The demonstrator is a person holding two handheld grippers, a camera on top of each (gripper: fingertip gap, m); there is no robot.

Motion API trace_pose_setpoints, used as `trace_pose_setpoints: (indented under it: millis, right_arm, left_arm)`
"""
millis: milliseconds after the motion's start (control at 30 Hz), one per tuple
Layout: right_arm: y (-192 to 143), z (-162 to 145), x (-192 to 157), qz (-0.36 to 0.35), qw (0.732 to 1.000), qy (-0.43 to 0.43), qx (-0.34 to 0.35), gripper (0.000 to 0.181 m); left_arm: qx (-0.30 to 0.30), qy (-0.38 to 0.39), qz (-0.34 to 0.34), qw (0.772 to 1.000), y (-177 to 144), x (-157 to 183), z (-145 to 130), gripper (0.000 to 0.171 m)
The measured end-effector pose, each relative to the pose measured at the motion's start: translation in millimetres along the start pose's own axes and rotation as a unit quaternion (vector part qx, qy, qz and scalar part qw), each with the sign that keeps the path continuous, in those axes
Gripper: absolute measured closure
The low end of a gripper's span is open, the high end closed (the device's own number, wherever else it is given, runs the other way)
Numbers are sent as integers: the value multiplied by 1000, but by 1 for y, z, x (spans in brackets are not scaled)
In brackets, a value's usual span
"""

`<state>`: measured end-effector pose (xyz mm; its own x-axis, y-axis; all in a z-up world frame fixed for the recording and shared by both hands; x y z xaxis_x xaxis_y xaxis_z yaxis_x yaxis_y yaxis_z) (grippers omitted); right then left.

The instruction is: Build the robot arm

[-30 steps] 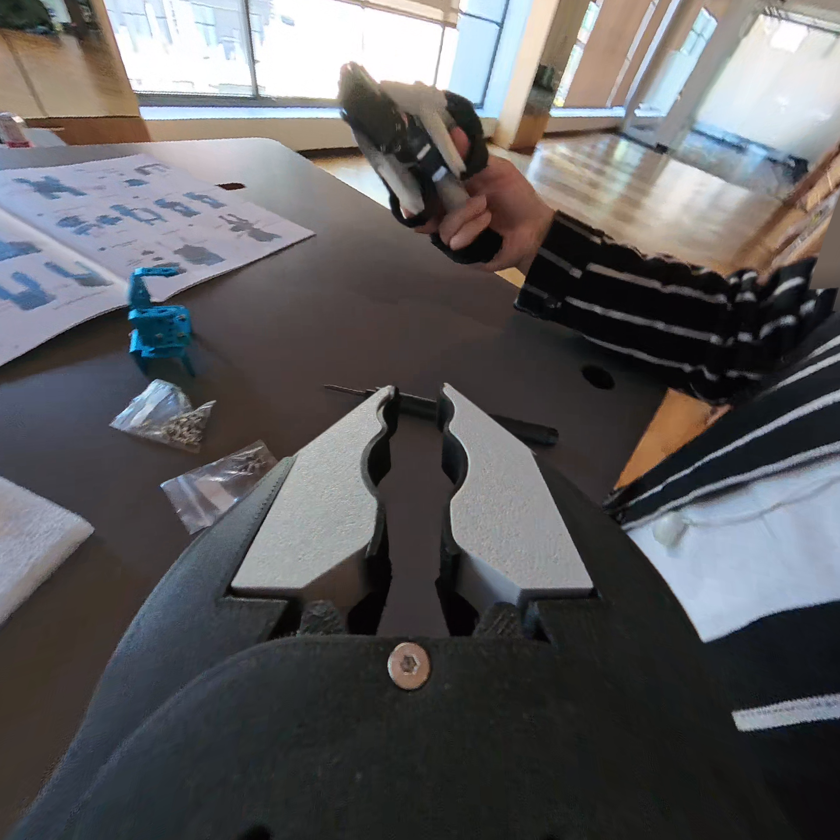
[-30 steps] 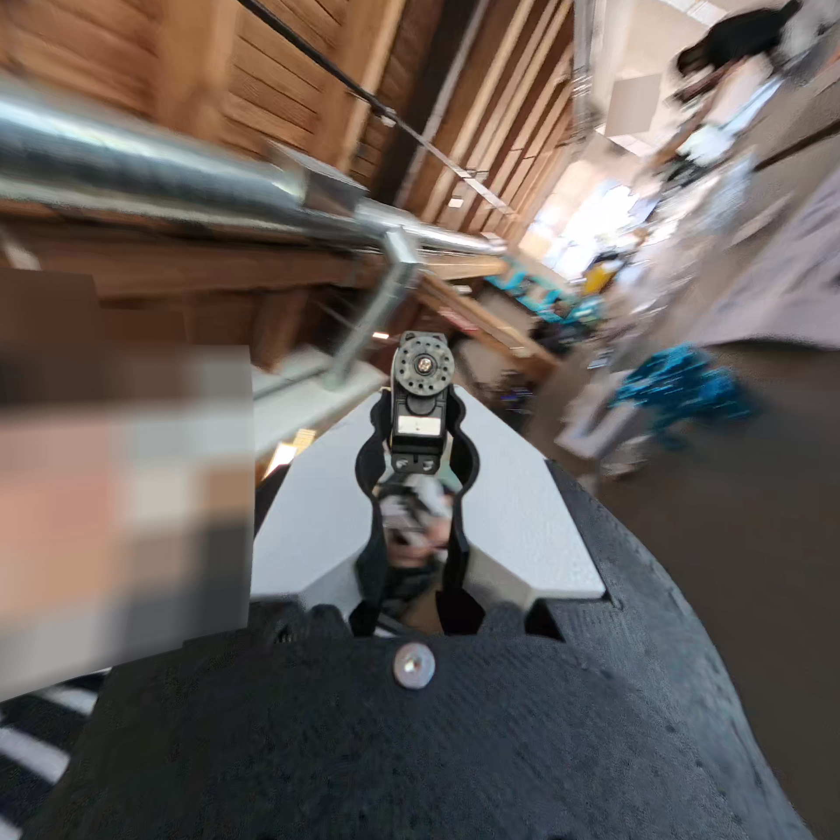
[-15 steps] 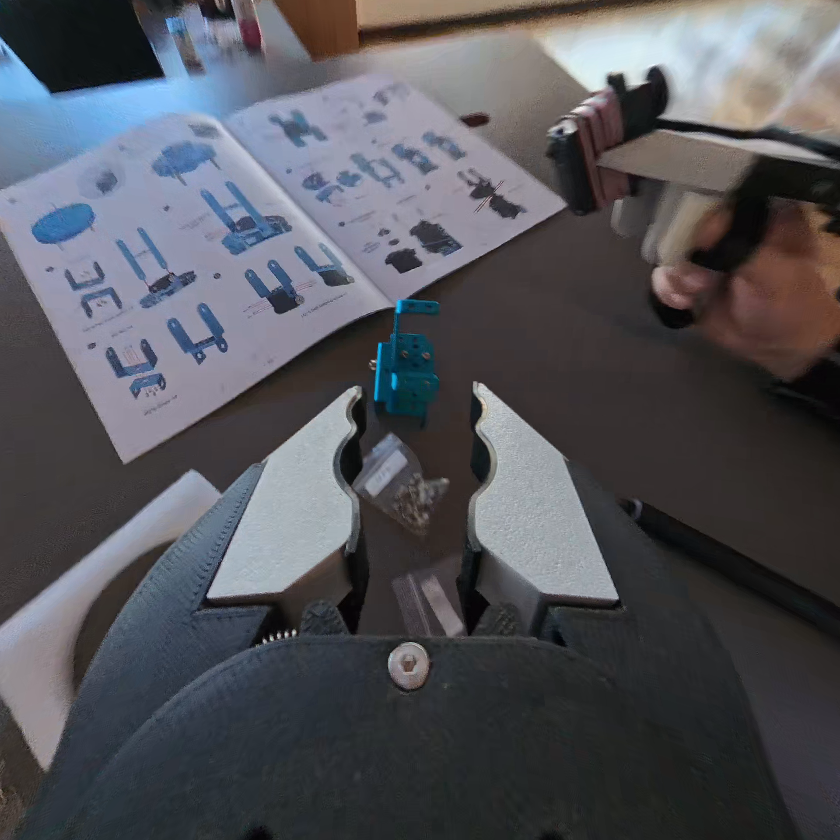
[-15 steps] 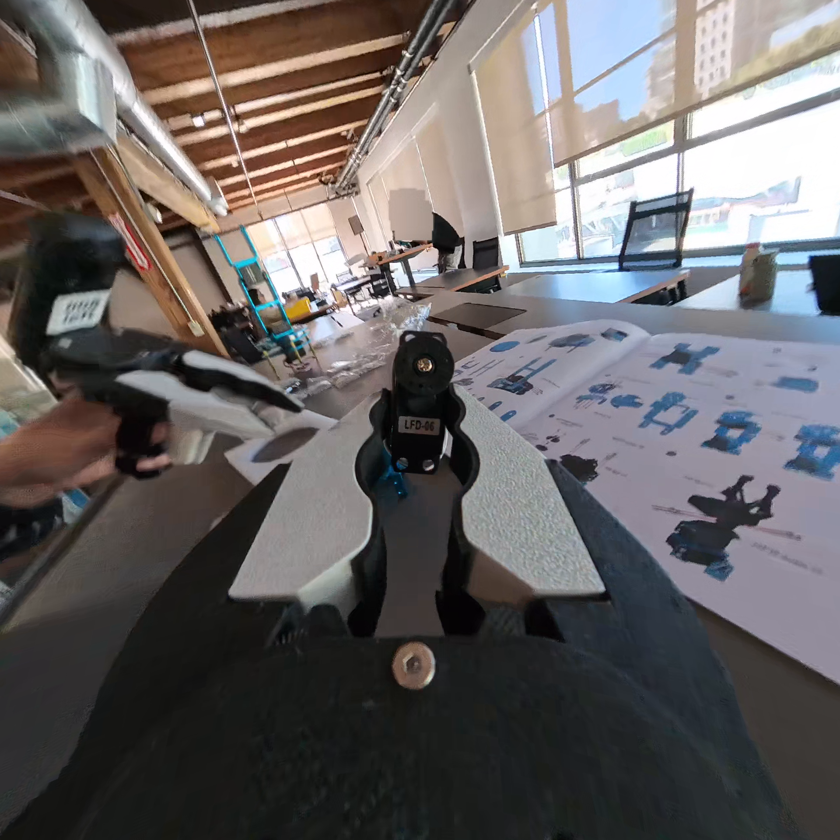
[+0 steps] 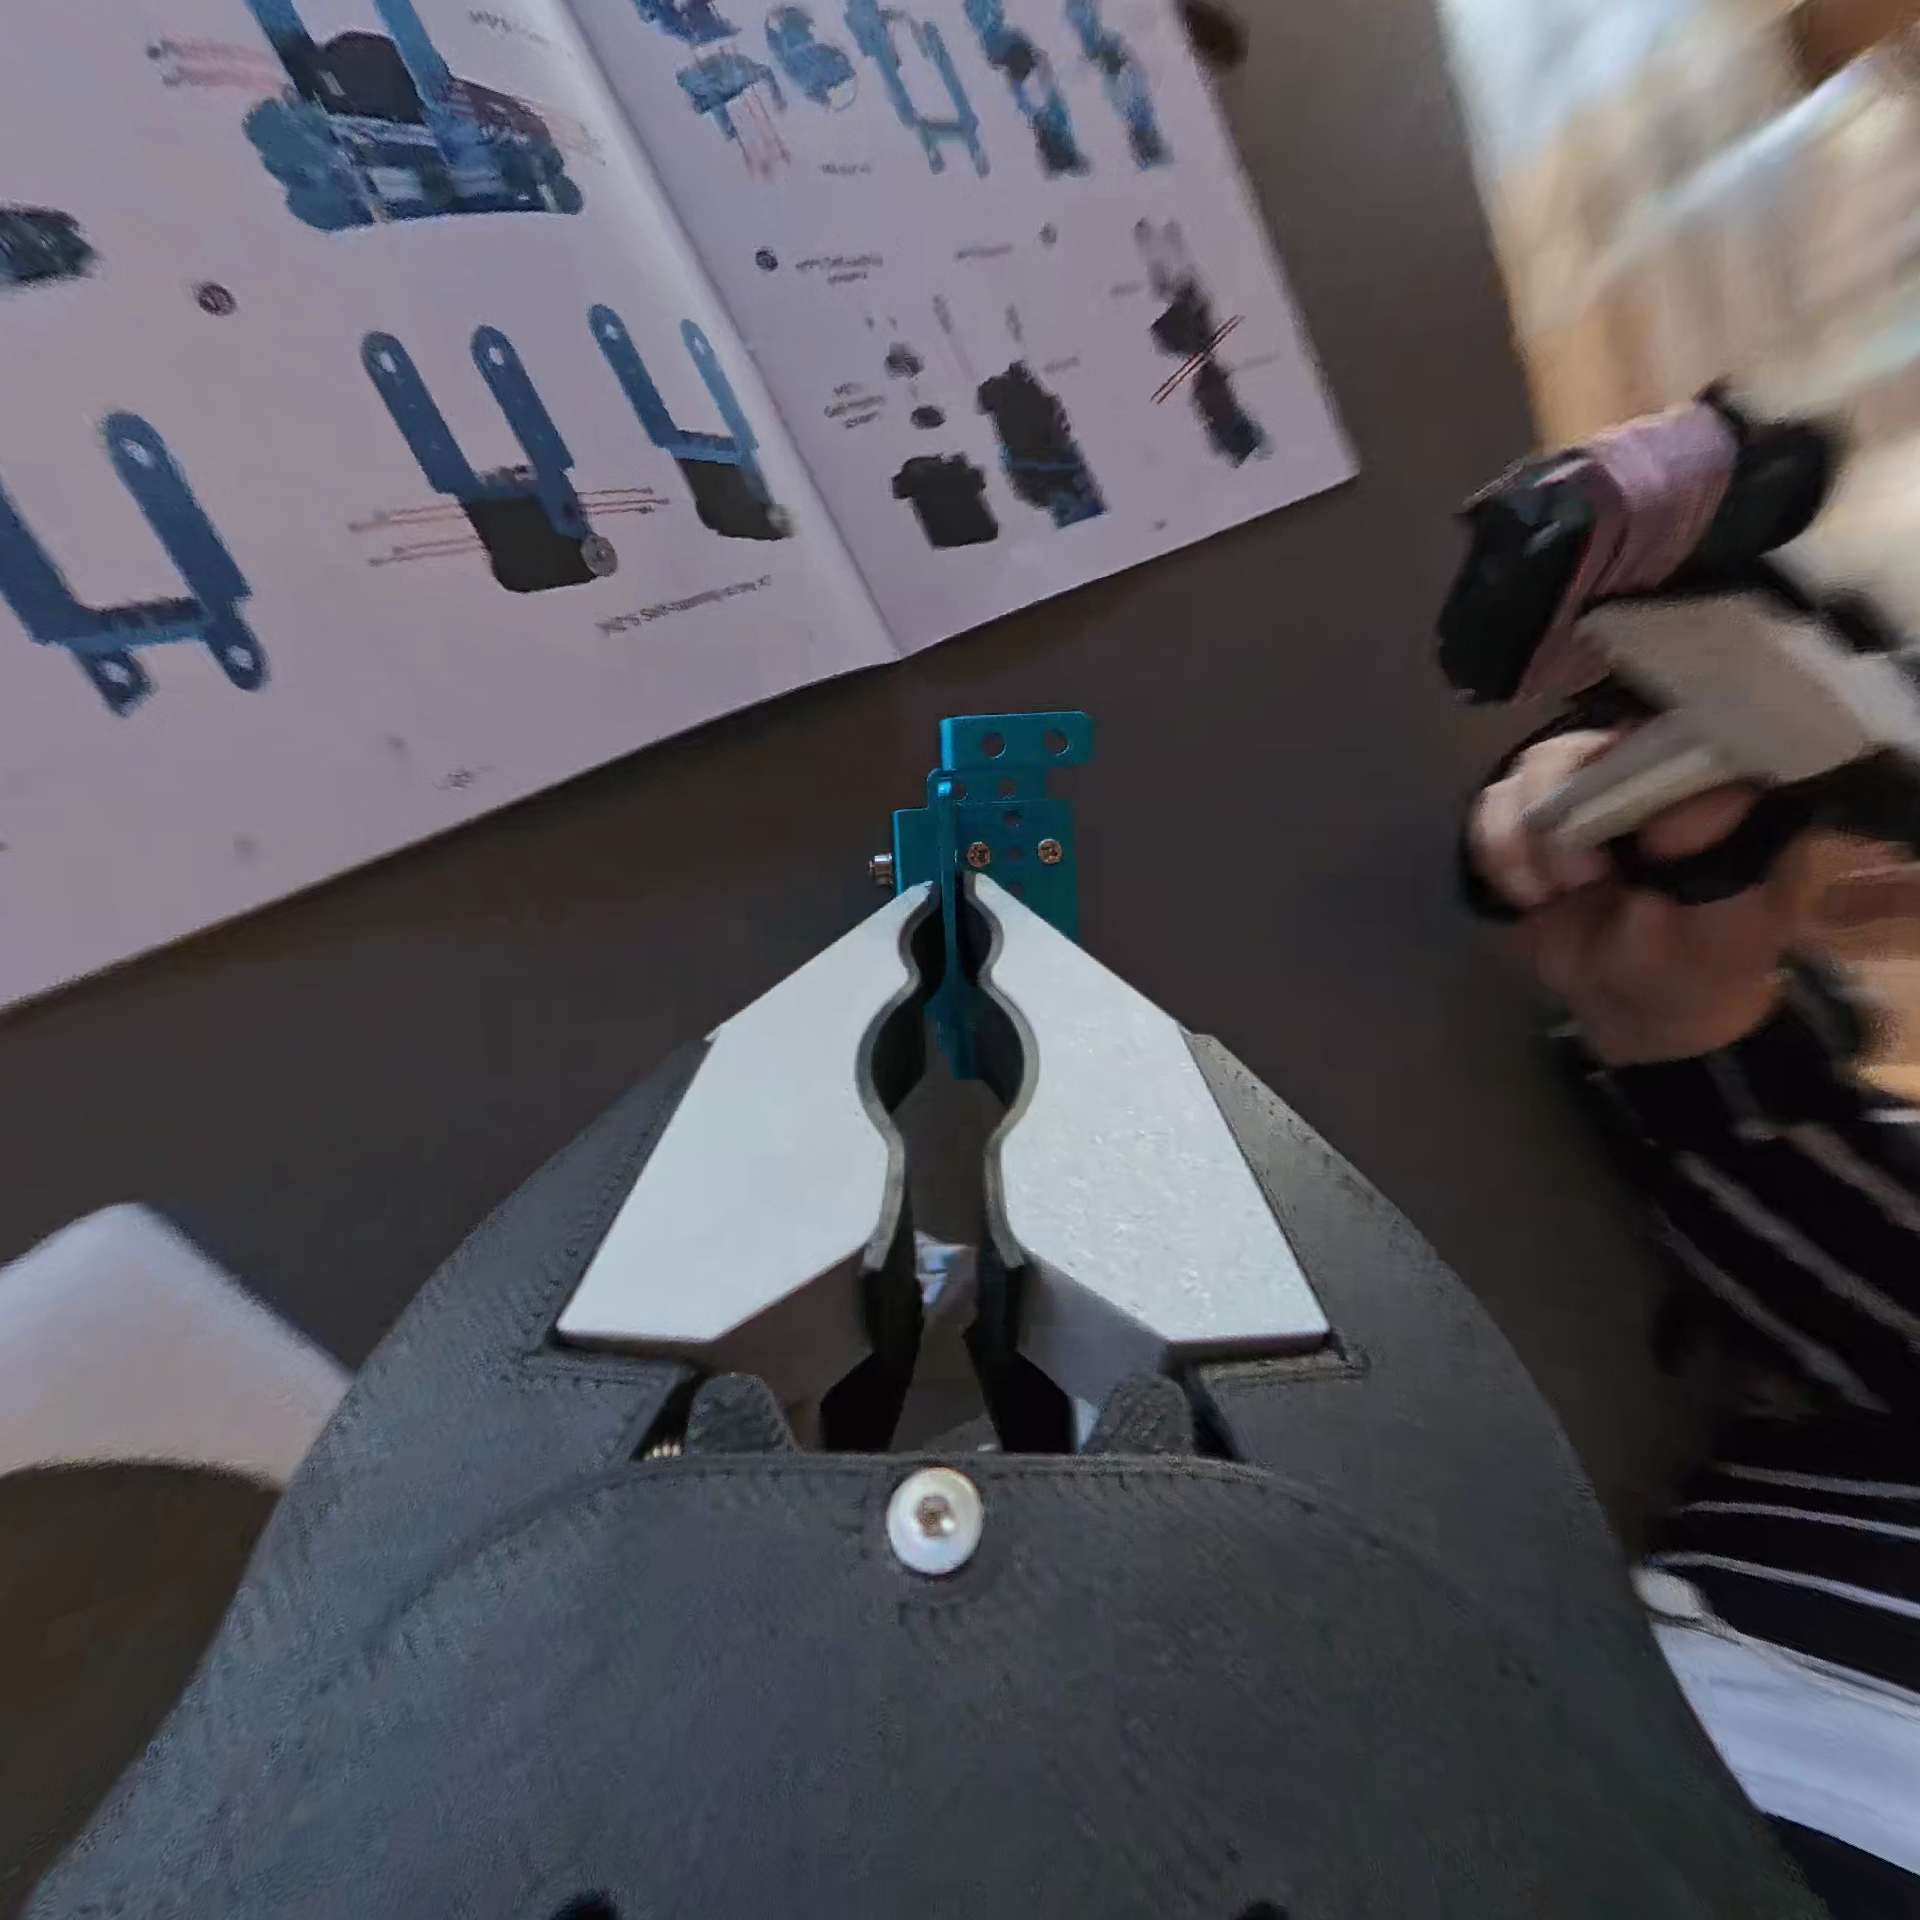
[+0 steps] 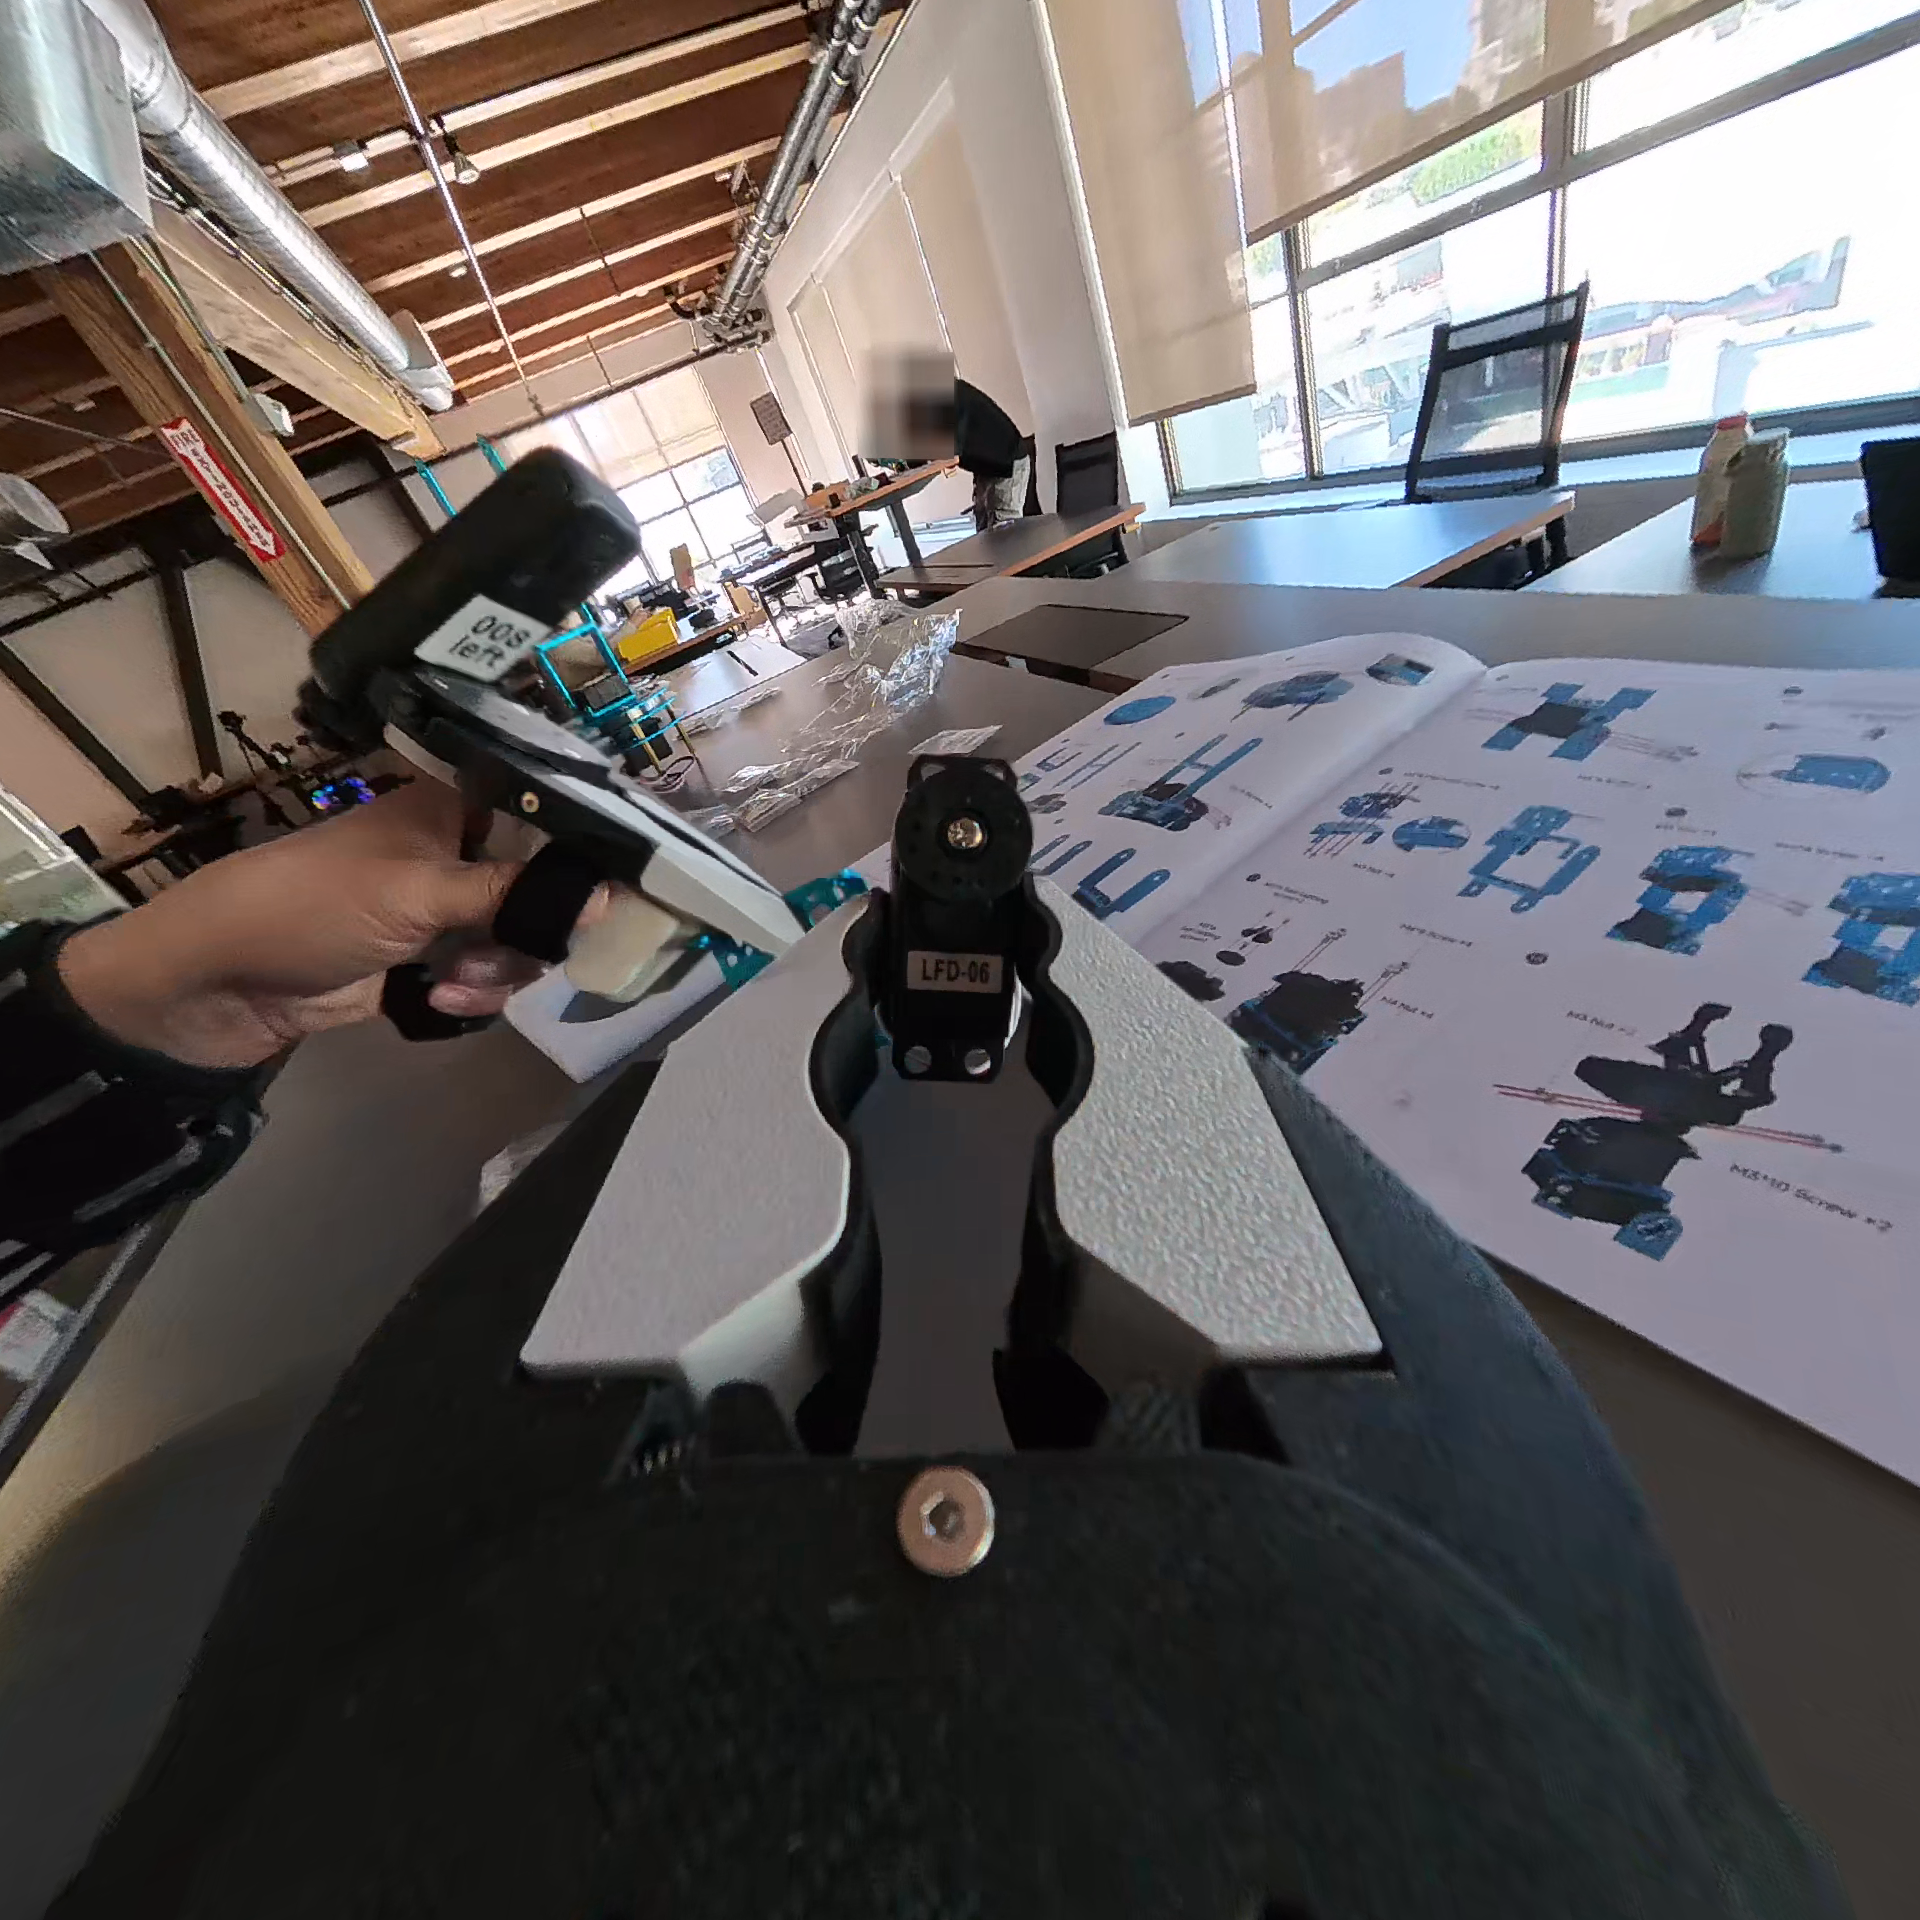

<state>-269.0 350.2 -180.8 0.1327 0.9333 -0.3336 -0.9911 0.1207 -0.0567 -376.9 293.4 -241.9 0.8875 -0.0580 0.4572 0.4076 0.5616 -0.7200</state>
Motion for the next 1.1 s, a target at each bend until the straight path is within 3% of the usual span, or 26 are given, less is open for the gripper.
trace_pose_setpoints:
  millis: [133,267,433,667,867,1100]
  right_arm:
    - [-3,2,-4,32,997,64,13,158]
    - [-4,2,-4,54,990,128,15,158]
    - [5,-7,-25,128,968,217,-6,159]
    - [11,-11,-31,158,946,283,-4,159]
    - [10,-7,-34,130,965,229,3,159]
    - [9,-9,-28,47,991,125,-4,159]
  left_arm:
    - [97,-101,-186,972,-18,31,12,171]
    - [167,-148,-275,935,-38,48,18,171]
    - [208,-127,-256,935,-47,64,22,171]
    - [246,-112,-206,940,-47,78,28,171]
    - [269,-107,-170,942,-41,78,28,171]
    - [284,-105,-162,939,-41,82,30,171]
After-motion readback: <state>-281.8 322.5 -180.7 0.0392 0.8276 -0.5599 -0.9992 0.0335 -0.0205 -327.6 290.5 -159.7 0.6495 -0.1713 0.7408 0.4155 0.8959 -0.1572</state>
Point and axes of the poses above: each gripper's, where its closed fingertips meet, y out along the fingers, z out of its top, x = y × z across the jaws, the point moved 1 cm from there along -y, back along the fingers, and after that the axes turned 3 degrees about -x, right-handed, at the moved point
